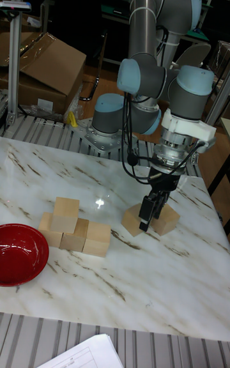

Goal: Stack the blocks into a pyramid shape

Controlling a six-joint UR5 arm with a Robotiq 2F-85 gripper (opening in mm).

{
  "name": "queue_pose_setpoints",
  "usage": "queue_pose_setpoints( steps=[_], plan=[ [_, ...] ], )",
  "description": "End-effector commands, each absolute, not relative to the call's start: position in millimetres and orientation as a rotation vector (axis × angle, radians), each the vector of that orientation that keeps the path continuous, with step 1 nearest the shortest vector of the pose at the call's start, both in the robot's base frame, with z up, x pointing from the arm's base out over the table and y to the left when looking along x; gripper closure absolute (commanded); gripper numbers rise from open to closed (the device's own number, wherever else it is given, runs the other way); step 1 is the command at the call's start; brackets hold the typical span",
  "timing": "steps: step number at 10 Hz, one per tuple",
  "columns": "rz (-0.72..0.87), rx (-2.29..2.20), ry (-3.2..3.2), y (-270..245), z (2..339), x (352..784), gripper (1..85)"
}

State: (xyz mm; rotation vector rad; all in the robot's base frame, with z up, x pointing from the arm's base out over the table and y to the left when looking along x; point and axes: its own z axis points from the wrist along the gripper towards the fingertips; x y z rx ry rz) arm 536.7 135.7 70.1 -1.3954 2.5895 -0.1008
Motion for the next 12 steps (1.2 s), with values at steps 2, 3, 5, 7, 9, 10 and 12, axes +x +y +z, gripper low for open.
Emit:
queue_pose_setpoints(
  steps=[2,3,5,7,9,10,12],
  plan=[
    [0.051,-1.424,2.635,138,62,506,0.7],
    [0.075,-1.439,2.625,138,62,505,0.7],
    [0.1,-1.509,2.612,134,61,495,0.7],
    [0.106,-1.545,2.607,130,59,488,0.7],
    [0.087,-1.538,2.621,123,54,487,0.7],
    [0.067,-1.545,2.627,119,52,488,0.7],
    [0.063,-1.504,2.65,118,50,491,0.7]
  ],
)
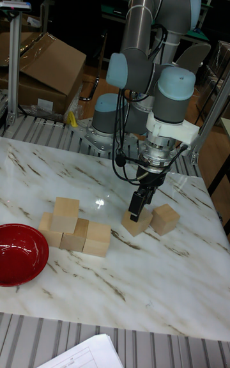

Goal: Stack the blocks into a pyramid shape

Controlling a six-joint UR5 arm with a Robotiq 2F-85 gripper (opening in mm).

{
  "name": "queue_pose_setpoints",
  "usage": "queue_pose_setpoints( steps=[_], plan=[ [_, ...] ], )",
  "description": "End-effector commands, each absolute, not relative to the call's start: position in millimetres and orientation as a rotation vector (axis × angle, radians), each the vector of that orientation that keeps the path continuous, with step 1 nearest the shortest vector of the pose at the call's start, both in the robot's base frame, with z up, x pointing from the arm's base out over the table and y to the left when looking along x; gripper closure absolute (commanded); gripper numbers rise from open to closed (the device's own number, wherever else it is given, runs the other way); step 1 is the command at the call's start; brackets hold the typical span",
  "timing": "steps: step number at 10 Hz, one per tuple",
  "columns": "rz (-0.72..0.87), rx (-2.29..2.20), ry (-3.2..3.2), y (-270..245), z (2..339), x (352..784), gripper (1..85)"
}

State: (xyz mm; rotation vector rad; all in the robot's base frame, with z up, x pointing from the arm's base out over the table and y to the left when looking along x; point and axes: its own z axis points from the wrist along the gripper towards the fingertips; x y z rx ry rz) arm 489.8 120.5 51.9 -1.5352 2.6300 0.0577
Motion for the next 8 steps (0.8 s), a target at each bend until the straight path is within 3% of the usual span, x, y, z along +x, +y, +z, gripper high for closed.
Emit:
queue_pose_setpoints(
  steps=[1,8],
  plan=[
    [0.042,-1.489,2.669,114,49,491,0.7],
    [0.079,-1.345,2.782,116,38,486,0.7]
  ],
)
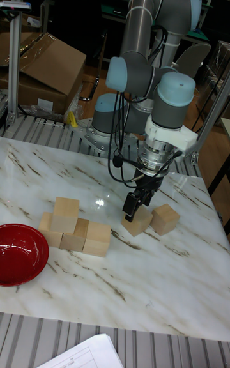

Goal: Stack the blocks into a pyramid shape

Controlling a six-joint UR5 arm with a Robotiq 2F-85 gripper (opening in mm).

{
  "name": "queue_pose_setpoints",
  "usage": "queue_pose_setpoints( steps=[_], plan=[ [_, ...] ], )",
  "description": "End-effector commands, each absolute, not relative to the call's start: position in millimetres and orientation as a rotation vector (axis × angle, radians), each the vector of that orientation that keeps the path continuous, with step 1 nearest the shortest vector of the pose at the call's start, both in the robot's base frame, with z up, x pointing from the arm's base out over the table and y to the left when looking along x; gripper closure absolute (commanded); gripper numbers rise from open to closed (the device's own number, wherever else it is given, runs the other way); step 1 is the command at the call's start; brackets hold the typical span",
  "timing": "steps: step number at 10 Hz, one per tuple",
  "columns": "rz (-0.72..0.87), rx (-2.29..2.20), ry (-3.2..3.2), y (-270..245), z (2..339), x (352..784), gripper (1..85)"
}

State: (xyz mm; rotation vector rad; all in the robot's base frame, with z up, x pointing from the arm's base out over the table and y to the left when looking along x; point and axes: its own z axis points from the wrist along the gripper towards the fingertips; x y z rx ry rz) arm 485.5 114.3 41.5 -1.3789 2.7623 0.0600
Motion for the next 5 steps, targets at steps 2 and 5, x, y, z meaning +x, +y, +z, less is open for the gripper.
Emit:
queue_pose_setpoints(
  steps=[2,5],
  plan=[
    [0.053,-1.358,2.777,113.7,33.1,488.6,0.7],
    [0.049,-1.351,2.774,117.8,25.7,490.5,0.7]
  ],
)
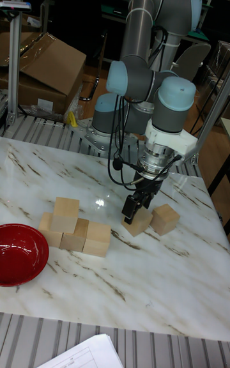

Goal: Stack the blocks into a pyramid shape

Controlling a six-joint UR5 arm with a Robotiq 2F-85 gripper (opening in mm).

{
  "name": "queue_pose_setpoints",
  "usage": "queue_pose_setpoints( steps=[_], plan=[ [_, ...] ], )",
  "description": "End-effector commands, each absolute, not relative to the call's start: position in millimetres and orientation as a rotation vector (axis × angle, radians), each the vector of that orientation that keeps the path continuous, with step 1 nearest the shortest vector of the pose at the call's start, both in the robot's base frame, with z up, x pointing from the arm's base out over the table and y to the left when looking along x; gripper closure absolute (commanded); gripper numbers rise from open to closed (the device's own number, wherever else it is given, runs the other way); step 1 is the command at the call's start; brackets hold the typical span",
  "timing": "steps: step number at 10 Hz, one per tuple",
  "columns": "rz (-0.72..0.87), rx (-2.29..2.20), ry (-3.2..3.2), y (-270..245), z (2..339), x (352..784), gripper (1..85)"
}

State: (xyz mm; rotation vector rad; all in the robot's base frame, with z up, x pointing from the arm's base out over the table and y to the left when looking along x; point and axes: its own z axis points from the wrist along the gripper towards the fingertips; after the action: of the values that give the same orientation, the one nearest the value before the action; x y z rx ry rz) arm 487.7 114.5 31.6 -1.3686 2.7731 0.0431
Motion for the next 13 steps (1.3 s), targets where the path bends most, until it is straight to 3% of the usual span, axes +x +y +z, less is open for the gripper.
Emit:
queue_pose_setpoints(
  steps=[1,6,10,13],
  plan=[
    [0.042,-1.349,2.774,118.1,24.4,491.0,0.7],
    [0.04,-1.339,2.782,117.4,24.6,490.6,5.0],
    [0.028,-1.307,2.806,117.1,27.4,491.1,21.7],
    [0.022,-1.304,2.79,119.0,28.2,494.9,24.0]
  ],
)
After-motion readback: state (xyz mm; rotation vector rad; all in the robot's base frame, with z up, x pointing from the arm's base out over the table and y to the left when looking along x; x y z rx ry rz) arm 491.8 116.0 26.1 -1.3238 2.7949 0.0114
